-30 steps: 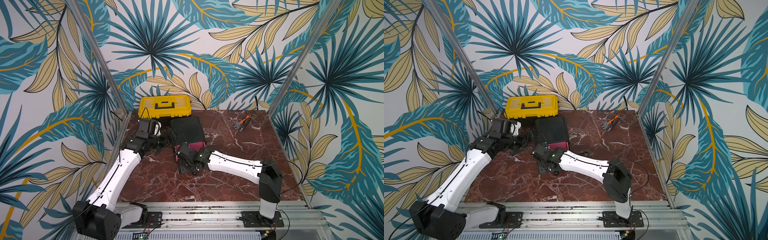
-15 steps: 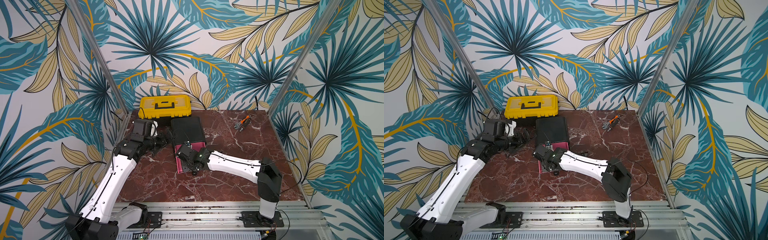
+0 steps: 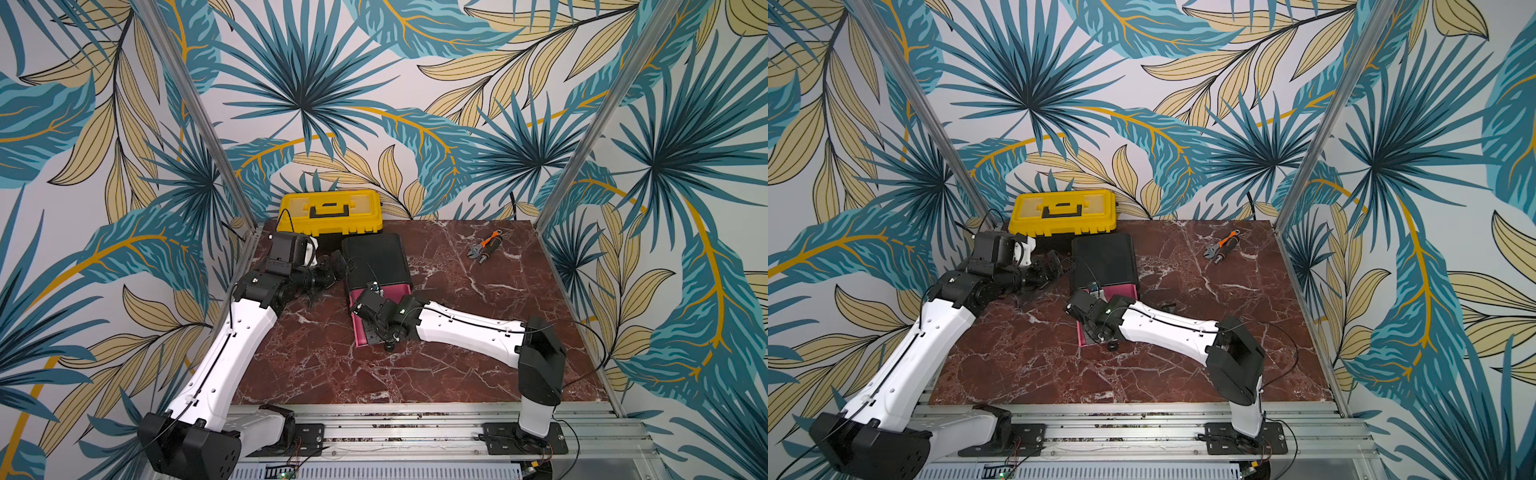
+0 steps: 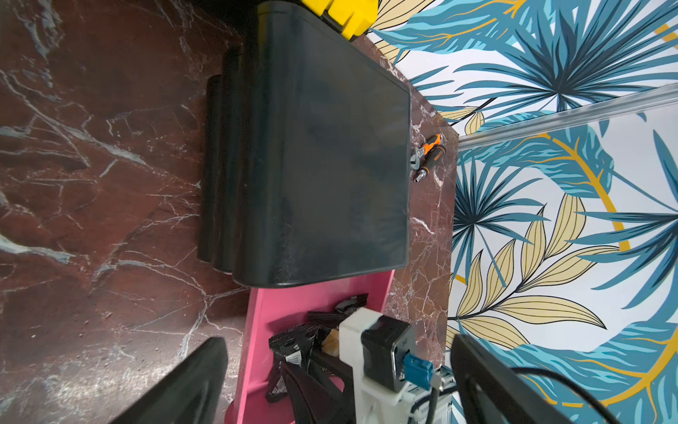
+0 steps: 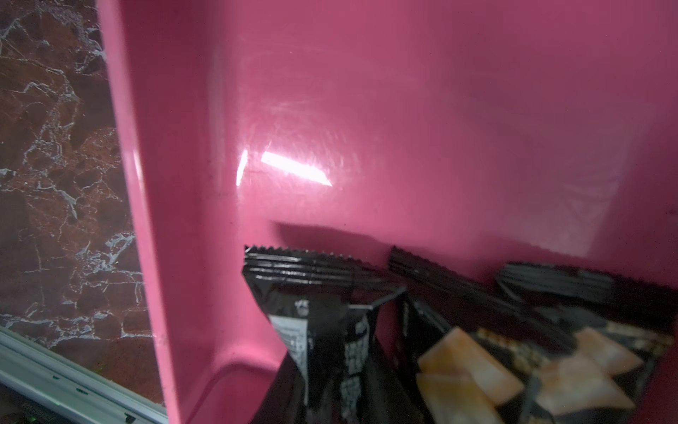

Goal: Take the cookies out of the drawer
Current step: Pick up the cookie from the drawer, then place the cookie at the center of the board.

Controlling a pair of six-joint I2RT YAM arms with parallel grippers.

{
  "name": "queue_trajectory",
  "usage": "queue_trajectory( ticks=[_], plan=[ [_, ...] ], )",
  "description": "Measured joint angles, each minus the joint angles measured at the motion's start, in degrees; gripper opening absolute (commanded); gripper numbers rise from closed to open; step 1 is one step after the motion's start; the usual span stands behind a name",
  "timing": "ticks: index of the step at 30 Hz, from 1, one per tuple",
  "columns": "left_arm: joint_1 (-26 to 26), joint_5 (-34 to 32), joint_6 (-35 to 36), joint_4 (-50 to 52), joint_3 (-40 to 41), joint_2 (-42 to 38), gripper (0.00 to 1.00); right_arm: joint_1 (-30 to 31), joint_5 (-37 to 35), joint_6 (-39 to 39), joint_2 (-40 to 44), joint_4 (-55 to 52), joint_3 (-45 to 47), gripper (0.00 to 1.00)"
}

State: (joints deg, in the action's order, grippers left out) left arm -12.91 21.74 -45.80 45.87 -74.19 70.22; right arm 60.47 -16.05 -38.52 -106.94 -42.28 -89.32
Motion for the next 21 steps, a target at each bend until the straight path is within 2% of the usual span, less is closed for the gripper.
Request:
queue_trajectory(
  ticks=[9,21],
  plan=[
    [-2.0,0.1,0.2,-1.3,-5.0,4.0,1.0,-0.1,-0.7,0.7,8.3,-1.7,0.0,0.08],
    [-7.2,-0.8,0.3,-1.5,-5.8,4.1,1.0,-0.1,-3.0,3.1,20.0,-7.7,4.4,0.07]
  ],
)
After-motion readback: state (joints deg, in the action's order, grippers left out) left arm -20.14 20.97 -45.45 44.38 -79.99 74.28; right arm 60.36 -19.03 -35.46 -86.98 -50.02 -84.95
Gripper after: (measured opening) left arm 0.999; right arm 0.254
